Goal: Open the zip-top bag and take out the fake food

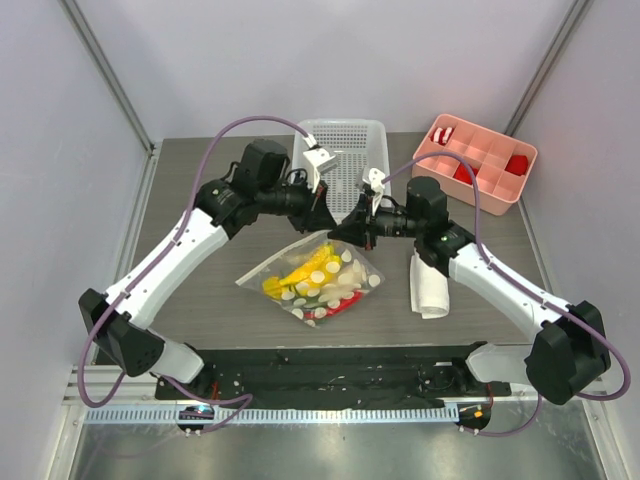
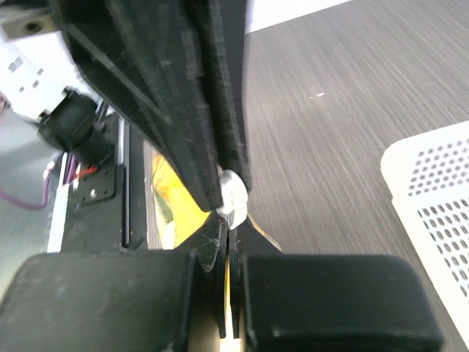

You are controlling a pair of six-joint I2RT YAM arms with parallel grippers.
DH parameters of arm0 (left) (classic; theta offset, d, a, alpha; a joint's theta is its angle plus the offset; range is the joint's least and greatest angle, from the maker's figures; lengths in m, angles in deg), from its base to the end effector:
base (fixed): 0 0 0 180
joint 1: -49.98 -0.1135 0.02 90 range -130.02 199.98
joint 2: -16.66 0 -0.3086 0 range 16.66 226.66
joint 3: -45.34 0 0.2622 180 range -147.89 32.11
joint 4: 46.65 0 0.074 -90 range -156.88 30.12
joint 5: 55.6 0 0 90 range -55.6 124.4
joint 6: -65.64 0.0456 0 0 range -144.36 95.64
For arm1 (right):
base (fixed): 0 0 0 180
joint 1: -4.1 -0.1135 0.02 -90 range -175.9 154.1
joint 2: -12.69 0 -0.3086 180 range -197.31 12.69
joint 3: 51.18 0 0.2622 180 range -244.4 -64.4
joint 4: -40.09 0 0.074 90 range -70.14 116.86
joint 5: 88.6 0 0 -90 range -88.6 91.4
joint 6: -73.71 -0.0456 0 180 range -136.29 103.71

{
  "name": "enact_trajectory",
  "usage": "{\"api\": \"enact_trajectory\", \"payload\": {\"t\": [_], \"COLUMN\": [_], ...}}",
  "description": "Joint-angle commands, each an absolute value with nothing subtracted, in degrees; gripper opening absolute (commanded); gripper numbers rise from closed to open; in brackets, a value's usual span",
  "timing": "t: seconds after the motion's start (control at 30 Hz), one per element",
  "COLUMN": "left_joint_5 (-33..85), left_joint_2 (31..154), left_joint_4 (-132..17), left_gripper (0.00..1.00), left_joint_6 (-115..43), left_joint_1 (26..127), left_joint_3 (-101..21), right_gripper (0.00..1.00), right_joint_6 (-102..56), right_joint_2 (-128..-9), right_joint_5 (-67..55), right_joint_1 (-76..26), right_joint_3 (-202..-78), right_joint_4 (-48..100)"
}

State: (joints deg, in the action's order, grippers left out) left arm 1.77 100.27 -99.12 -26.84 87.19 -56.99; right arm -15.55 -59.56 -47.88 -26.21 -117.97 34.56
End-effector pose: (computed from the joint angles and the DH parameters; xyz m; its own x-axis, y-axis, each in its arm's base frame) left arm 0.2459 -0.2176 0.4419 -0.4795 0.3184 -0.8177 0.8464 0.4138 -0.3353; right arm 0.2319 0.1756 0.3627 -0.1520 -0.0986 -0.9834 -0.9736 0.1864 0.1318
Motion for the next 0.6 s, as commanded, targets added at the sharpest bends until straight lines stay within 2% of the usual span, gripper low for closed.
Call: {"api": "enact_trajectory", "payload": {"t": [0.0,0.13,0.27,0.57], "left_joint_5": [11.59,23.91,30.34,31.93], "left_joint_2": [96.91,94.36,92.61,80.30], "left_joint_4": [-100.03,-101.35,-106.01,-106.89], "left_gripper": [0.00,0.00,0.00,0.00], "left_joint_6": [-26.21,-29.71,-36.39,-48.35], "left_joint_1": [87.25,86.99,85.58,78.20], "left_joint_3": [-56.22,-52.10,-47.46,-32.23], "right_gripper": [0.01,0.01,0.01,0.01], "right_joint_6": [-20.93,-26.29,-29.64,-29.30], "right_joint_2": [-55.25,-54.55,-54.72,-56.04], "right_joint_5": [-41.34,-37.99,-35.79,-38.15], "right_joint_1": [-26.14,-24.47,-21.75,-18.05], "right_joint_3": [-117.41,-115.74,-114.24,-114.24], "right_joint_4": [41.52,45.83,48.30,48.04]}}
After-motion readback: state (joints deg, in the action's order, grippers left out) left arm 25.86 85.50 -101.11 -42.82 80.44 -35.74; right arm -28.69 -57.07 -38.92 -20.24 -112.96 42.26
